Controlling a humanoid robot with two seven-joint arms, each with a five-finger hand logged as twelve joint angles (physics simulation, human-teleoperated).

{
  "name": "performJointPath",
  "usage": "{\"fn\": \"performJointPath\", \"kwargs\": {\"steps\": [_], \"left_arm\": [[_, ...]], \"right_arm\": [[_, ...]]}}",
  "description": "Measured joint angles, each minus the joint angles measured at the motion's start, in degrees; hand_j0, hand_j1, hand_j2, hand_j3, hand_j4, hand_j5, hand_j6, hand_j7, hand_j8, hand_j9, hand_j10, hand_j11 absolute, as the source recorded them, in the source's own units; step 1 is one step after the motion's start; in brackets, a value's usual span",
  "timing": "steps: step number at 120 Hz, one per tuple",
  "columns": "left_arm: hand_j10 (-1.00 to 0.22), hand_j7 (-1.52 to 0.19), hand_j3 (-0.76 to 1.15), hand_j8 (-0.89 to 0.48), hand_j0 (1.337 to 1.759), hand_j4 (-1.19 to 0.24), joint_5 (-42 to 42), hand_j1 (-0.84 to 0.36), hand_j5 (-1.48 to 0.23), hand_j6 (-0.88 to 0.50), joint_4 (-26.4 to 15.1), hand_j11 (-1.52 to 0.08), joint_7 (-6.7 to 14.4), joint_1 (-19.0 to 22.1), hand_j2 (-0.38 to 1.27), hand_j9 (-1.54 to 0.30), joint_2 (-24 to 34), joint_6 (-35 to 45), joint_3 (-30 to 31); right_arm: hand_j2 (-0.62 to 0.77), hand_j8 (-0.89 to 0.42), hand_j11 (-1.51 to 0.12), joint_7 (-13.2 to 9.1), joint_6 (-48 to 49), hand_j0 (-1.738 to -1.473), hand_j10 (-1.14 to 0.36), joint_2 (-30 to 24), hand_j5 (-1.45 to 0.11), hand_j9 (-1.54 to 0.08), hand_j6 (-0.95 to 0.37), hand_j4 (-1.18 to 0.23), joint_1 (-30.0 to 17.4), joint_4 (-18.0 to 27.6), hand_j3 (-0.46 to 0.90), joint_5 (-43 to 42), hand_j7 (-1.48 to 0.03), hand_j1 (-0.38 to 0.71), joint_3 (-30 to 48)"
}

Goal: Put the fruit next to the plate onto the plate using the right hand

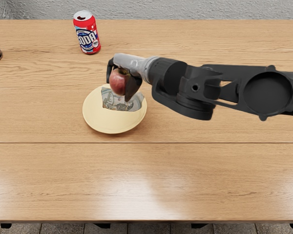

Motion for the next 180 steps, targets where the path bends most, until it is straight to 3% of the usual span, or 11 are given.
{"fn": "performJointPath", "kwargs": {"steps": [17,54,65,76,82,90,96,116,153,165,180], "left_arm": [[-0.01,-0.01,0.0,-0.01,1.658,-0.01,0.0,0.34,-0.01,-0.01,0.0,-0.01,0.0,0.0,0.0,-0.01,0.0,0.01,0.0],[-0.01,-0.01,0.0,-0.01,1.658,-0.01,0.0,0.34,-0.01,-0.01,0.0,-0.01,0.0,0.0,0.0,-0.01,0.0,0.0,0.0],[-0.01,-0.01,0.0,-0.01,1.658,-0.01,0.0,0.34,-0.01,-0.01,0.0,-0.01,0.0,0.0,0.0,-0.01,0.0,-0.01,0.0],[-0.01,-0.01,0.0,-0.01,1.658,-0.01,0.0,0.34,-0.01,-0.01,0.0,-0.01,0.0,0.0,0.0,-0.01,0.0,-0.01,0.0],[-0.01,-0.01,0.0,-0.01,1.658,-0.01,0.0,0.34,-0.01,-0.01,0.0,-0.01,0.0,0.0,0.0,-0.01,0.0,0.01,0.01],[-0.01,-0.01,0.0,-0.01,1.658,-0.01,0.0,0.34,-0.01,-0.01,0.0,-0.01,0.0,0.0,0.0,-0.01,0.0,0.01,0.01],[-0.01,-0.01,0.0,-0.01,1.658,-0.01,-0.01,0.34,-0.01,-0.01,0.0,-0.01,0.0,0.0,0.0,-0.01,0.0,0.0,0.01],[-0.01,-0.01,0.0,-0.01,1.658,-0.01,-0.01,0.34,-0.01,-0.01,0.0,-0.01,0.0,0.0,0.0,-0.01,0.0,-0.01,0.01],[-0.01,-0.01,0.0,-0.01,1.658,-0.01,-0.01,0.34,-0.01,-0.01,0.0,-0.01,0.0,0.0,0.0,-0.01,0.0,0.0,0.01],[-0.01,-0.01,0.0,-0.01,1.658,-0.01,-0.01,0.34,-0.01,-0.01,0.0,-0.01,0.01,0.0,0.0,-0.01,0.0,-0.01,0.01],[-0.01,-0.01,0.0,-0.01,1.658,-0.01,-0.01,0.34,-0.01,-0.01,0.0,-0.01,0.01,0.0,0.0,-0.01,0.0,-0.02,0.01]], "right_arm": [[0.24,-0.17,-1.18,-0.03,0.04,-1.639,-0.41,2.86,-1.17,-1.16,-0.25,-0.47,-1.12,-5.64,0.0,-0.32,-1.09,0.28,-1.1],[0.07,-0.23,-1.16,-0.05,0.33,-1.637,-0.48,8.1,-1.11,-1.15,-0.32,-0.55,-4.88,-14.53,0.0,-2.38,-1.08,0.2,-2.06],[0.12,-0.23,-1.16,-0.05,0.4,-1.637,-0.48,9.79,-1.1,-1.14,-0.32,-0.55,-5.67,-16.67,0.0,-3.0,-1.08,0.2,-2.23],[0.07,-0.23,-1.17,-0.03,0.47,-1.637,-0.48,11.2,-1.1,-1.15,-0.32,-0.55,-6.0,-18.4,0.0,-3.3,-1.08,0.19,-2.3],[0.14,-0.22,-1.16,-0.02,0.48,-1.638,-0.46,11.59,-1.09,-1.14,-0.31,-0.54,-6.09,-18.9,0.0,-3.36,-1.08,0.22,-2.32],[0.12,-0.24,-0.99,-0.01,0.29,-1.643,-0.47,11.91,-0.93,-0.97,-0.31,-0.56,-6.14,-19.36,0.0,-3.34,-0.92,0.17,-2.31],[0.09,-0.22,-0.82,-0.02,0.15,-1.646,-0.4,12.05,-0.77,-0.8,-0.27,-0.47,-6.16,-19.59,0.0,-3.26,-0.76,0.1,-2.32],[0.02,-0.17,-0.46,-0.03,-0.08,-1.653,-0.25,12.22,-0.44,-0.45,-0.2,-0.28,-6.18,-19.85,0.0,-3.2,-0.43,-0.06,-2.34],[0.0,-0.08,-0.15,-0.03,0.69,-1.657,-0.1,11.68,-0.15,-0.15,-0.08,-0.1,-5.99,-18.15,0.0,-1.4,-0.15,-0.24,-1.47],[0.0,-0.05,-0.09,-0.03,1.08,-1.657,-0.06,9.29,-0.09,-0.09,-0.05,-0.06,-6.98,-13.83,0.0,3.12,-0.09,-0.28,2.54],[0.0,-0.03,-0.05,-0.03,3.32,-1.658,-0.03,3.23,-0.05,-0.05,-0.03,-0.03,-12.58,-5.45,0.0,7.02,-0.05,-0.31,14.07]]}}
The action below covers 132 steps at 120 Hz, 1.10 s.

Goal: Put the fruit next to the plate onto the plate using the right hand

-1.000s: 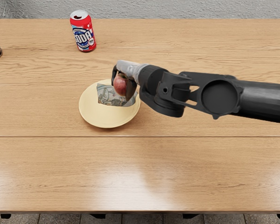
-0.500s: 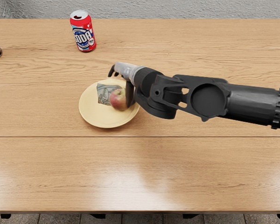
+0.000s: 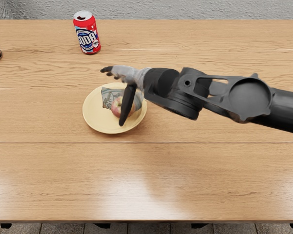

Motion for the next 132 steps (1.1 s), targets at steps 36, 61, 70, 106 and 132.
{"fn": "performJointPath", "kwargs": {"steps": [36,61,70,106,132], "left_arm": [[-0.01,-0.01,0.0,-0.01,1.658,-0.01,0.0,0.34,-0.01,-0.01,0.0,-0.01,0.0,0.0,0.0,-0.01,0.0,0.01,0.0],[-0.01,-0.01,0.0,-0.01,1.658,-0.01,0.0,0.34,-0.01,-0.01,0.0,-0.01,0.0,0.0,0.0,-0.01,0.0,0.02,-0.01],[-0.01,-0.01,0.0,-0.01,1.658,-0.01,0.0,0.34,-0.01,-0.01,0.0,-0.01,0.0,0.0,0.0,-0.01,0.0,0.02,-0.01],[-0.01,-0.01,0.0,-0.01,1.658,-0.01,0.0,0.34,-0.01,-0.01,0.01,-0.01,0.0,-0.26,0.0,-0.01,0.0,0.02,-0.01],[-0.01,-0.01,0.0,-0.01,1.658,-0.01,0.01,0.34,-0.01,-0.01,0.07,-0.01,0.0,-0.26,0.0,-0.01,0.0,0.03,-0.01]], "right_arm": [[0.0,-0.01,-0.01,0.0,34.62,-1.658,-0.01,-13.31,-0.01,-0.01,-0.01,-0.01,-21.32,4.08,0.0,32.21,-0.01,-0.34,28.44],[0.0,0.0,0.0,0.0,41.3,-1.658,0.0,-26.33,0.0,0.0,0.0,0.0,-29.17,3.37,0.0,53.45,0.0,-0.35,27.57],[0.0,0.0,0.0,0.0,41.84,-1.658,0.0,-28.14,0.0,0.0,0.0,0.0,-29.79,3.39,0.0,55.89,0.0,-0.35,26.56],[0.0,0.0,0.0,0.0,42.33,-1.658,0.0,-37.97,0.0,0.0,0.0,0.0,-31.09,3.46,0.0,62.69,0.0,-0.35,24.51],[0.0,0.0,0.0,0.0,42.37,-1.658,0.0,-49.82,0.0,0.0,0.0,0.0,-33.06,3.1,0.0,67.26,0.0,-0.35,22.29]]}}
